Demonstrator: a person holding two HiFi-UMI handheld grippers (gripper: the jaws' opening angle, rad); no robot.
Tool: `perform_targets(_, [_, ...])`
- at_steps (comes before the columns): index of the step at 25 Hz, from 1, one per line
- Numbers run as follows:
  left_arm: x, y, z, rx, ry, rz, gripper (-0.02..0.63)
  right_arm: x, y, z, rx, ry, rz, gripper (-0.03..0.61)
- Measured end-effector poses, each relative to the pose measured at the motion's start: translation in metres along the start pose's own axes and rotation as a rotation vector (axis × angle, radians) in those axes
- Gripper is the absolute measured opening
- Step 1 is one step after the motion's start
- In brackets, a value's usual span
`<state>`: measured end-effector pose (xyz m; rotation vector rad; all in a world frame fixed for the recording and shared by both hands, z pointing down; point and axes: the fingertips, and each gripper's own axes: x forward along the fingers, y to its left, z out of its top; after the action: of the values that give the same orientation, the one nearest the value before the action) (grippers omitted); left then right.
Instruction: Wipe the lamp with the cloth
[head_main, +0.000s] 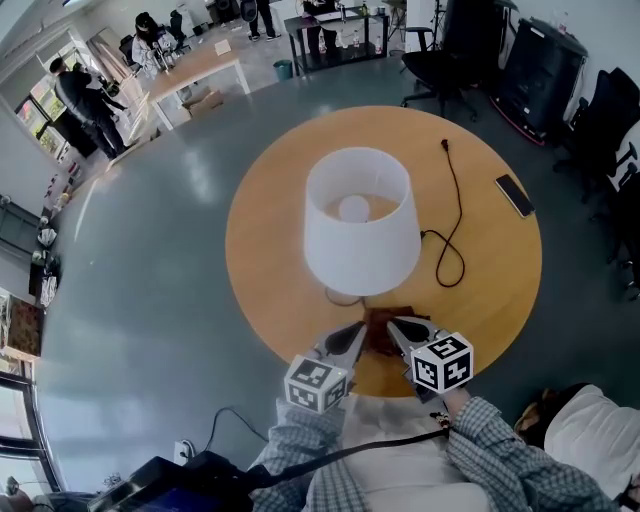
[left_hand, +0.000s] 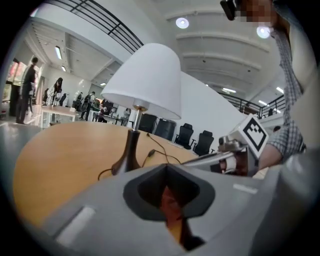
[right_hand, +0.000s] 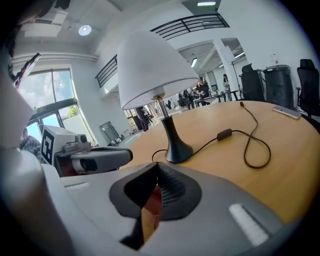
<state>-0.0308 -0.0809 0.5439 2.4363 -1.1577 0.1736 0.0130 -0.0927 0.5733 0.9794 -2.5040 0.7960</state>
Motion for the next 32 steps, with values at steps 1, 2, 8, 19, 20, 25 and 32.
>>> perform_targets(1, [0.0, -0.001, -0.004, -0.003, 0.01, -0.002, 0.003, 0.0, 0.001, 0.0, -0.002, -0.006, -0.006, 0.005])
perform_targets(2, [0.0, -0.002, -0.006, -0.004, 0.017, -0.003, 0.004, 0.0, 0.003, 0.001, -0.006, -0.011, -0.009, 0.005])
perform_targets(8, [-0.003, 0.004, -0.004, -0.026, 0.005, 0.023, 0.003, -0.002, 0.011, 0.009, -0.046, -0.029, 0.015, 0.005])
perform_targets(19, [-0.004, 0.001, -0.008, -0.024, 0.006, 0.034, 0.003, -0.003, 0.011, 0.012, -0.044, -0.035, 0.034, 0.005])
perform_targets(20, [-0.004, 0.001, -0.008, -0.023, 0.006, 0.034, 0.003, -0.003, 0.011, 0.012, -0.036, -0.034, 0.037, 0.005])
perform_targets(25, [-0.002, 0.0, -0.008, -0.026, 0.005, 0.032, 0.003, -0.003, 0.01, 0.011, -0.031, -0.026, 0.043, 0.005])
perform_targets(32, [-0.002, 0.0, -0.005, -0.02, 0.006, 0.025, 0.003, -0.003, 0.012, 0.01, -0.032, -0.015, 0.054, 0.005])
